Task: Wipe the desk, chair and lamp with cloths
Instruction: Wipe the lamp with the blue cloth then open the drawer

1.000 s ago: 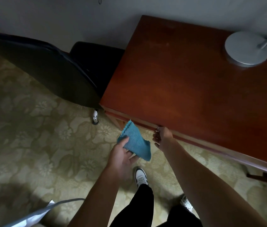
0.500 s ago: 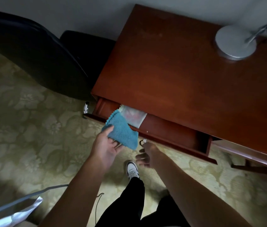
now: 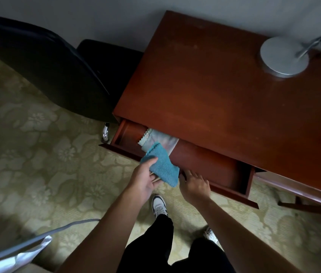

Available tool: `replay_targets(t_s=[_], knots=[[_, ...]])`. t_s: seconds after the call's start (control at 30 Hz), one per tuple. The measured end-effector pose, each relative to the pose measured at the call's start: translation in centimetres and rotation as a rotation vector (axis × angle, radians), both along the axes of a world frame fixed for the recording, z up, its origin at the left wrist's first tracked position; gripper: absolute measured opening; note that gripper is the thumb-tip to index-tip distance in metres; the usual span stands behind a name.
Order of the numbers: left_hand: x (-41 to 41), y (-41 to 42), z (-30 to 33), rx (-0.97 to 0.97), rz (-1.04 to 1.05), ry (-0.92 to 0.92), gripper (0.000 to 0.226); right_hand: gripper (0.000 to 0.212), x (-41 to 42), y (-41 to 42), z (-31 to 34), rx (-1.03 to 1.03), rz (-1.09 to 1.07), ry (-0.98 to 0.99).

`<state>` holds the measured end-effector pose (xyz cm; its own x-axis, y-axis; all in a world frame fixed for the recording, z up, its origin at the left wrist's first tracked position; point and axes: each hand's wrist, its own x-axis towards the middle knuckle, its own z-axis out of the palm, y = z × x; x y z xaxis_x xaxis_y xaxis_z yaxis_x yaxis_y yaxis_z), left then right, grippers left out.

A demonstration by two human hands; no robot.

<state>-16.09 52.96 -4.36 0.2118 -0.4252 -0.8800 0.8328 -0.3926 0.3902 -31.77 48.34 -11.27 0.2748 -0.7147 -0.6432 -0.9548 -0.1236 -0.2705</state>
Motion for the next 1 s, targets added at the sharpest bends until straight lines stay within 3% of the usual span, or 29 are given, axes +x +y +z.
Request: replay_targets(t_s=[0.1,0.27,0.33,0.43,0.53,0.63,0.73,0.8,0.87,1.0], knots=[[-1.0,-0.5,-0.5,0.025,-0.058,-0.026,0.026,0.048,0.0,1.1,0.3,0.028,0.052,0.035],[-2.2,-0.6,-2.4,0.060,-0.123,0.013,0.020,0.034,-0.9,3.2,1.4,0.181,-0.055,0.026],[-2.7,-0.7,-3.4,0.089,-0.149,0.035,0.016,0.035,-1.9,2.5,1.5,0.364,-0.292,-0.065],[-3.2,-0.9,-4.6,0.120,-0.174,0.059,0.014,0.025,-2.6,0.9,1.8,0.575,-0.845,-0.358],[-3.5,-1.2,-5.8,0.126,-0.231,0.039,0.016,0.035,-3.1,-1.1,1.0,0.534,-0.980,-0.540],[-3.5,-0.7,-7.1,0.249,-0.481,-0.174,0.021,0.040,-3.8,-2.0,-0.1,0.409,-0.860,-0.498],[-2.5,0.7,-8.0,0.385,-1.076,-0.702,0.029,0.044,-4.7,-0.9,-1.0,0.268,-0.536,-0.192],[-2.1,1.4,-7.7,0.363,-1.269,-0.891,0.037,0.050,-5.1,0.4,-1.6,0.319,-0.395,-0.121],[-1.8,1.8,-7.4,0.285,-1.402,-0.946,0.039,0.048,-5.2,1.6,-2.2,0.414,-0.328,-0.129],[-1.0,2.9,-7.3,0.058,-1.665,-0.925,0.050,0.080,-5.5,3.0,-1.8,0.458,-0.005,-0.060]])
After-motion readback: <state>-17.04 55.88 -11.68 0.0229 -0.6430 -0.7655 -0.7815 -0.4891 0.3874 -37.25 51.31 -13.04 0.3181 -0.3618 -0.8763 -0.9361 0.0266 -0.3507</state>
